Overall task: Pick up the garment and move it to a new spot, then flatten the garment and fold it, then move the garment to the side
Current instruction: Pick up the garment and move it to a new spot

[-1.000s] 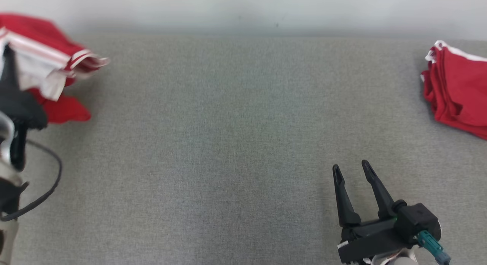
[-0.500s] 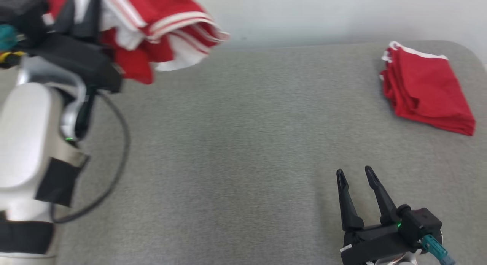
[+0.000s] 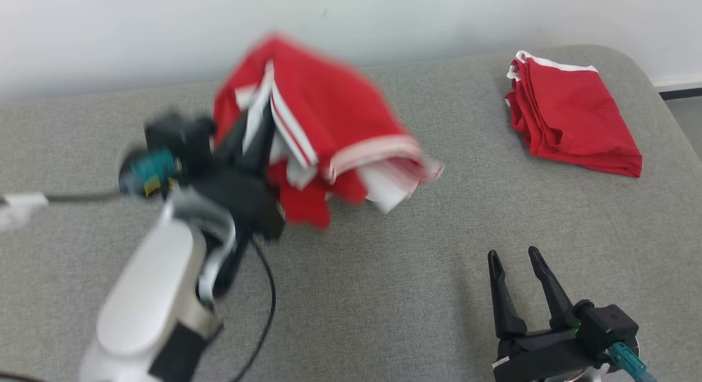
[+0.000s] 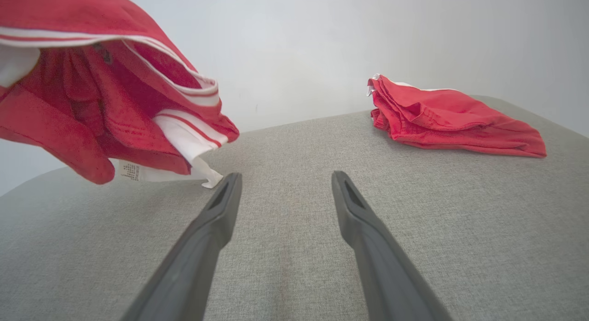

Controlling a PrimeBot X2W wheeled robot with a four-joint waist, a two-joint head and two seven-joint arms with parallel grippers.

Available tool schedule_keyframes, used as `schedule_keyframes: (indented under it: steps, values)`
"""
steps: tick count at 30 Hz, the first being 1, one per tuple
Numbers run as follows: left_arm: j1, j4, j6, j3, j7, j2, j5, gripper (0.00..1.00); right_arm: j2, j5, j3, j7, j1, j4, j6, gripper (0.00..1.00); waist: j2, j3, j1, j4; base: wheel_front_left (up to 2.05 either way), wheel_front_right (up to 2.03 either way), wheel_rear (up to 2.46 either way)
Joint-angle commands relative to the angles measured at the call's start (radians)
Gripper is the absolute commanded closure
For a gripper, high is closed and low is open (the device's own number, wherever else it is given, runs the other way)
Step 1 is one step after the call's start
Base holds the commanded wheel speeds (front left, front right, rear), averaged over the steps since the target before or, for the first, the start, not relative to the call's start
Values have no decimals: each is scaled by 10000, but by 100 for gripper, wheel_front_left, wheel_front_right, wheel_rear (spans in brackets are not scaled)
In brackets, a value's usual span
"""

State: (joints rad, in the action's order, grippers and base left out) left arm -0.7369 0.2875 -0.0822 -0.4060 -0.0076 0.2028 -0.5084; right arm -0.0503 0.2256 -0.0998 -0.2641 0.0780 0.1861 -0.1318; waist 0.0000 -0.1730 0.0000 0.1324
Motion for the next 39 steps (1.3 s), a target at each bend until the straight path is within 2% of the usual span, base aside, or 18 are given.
schedule_keyframes:
  steps: [1,7,13,14,15,16,22,30,35,39]
  values:
    - [463,173,32,0,-194,-36,-161,100,1,-100,-10,1,-55,41,18,0,0,0,0,8,0,0,0]
    - [2086,1324,-57,-406,-764,-339,-363,100,-2,-191,-107,1,-88,100,18,0,0,70,0,-21,0,0,0]
    - [2794,2318,-219,-887,-1421,-622,-284,100,0,-279,-72,1,-264,169,18,0,0,356,0,-229,0,0,0]
    - [2811,2384,-214,-945,-1569,-663,-242,70,-2,-317,-53,1,-292,161,18,0,0,415,0,-292,0,0,0]
    - [2821,2456,-220,-987,-1692,-686,-194,19,0,-333,-55,1,-330,172,18,0,0,476,0,-346,0,0,0]
    - [2809,2484,-223,-997,-1820,-703,-163,0,3,-341,-64,1,-383,182,18,0,0,542,0,-399,0,0,0]
    - [3009,2183,-104,-923,-2264,-597,-27,0,1,-261,-60,1,-648,199,18,0,0,989,0,-733,0,0,0]
    - [3866,1032,286,-421,-2507,-30,14,0,0,-230,-53,1,-804,135,18,0,0,1187,0,-1173,0,0,0]
    - [4684,107,750,107,-2585,410,723,0,-3,-213,6,2,-798,121,18,0,0,1229,0,-1242,0,0,0]
    - [5579,-681,1001,828,-2574,508,1350,0,0,-221,149,1,-928,117,18,0,0,1309,0,-1328,0,0,0]
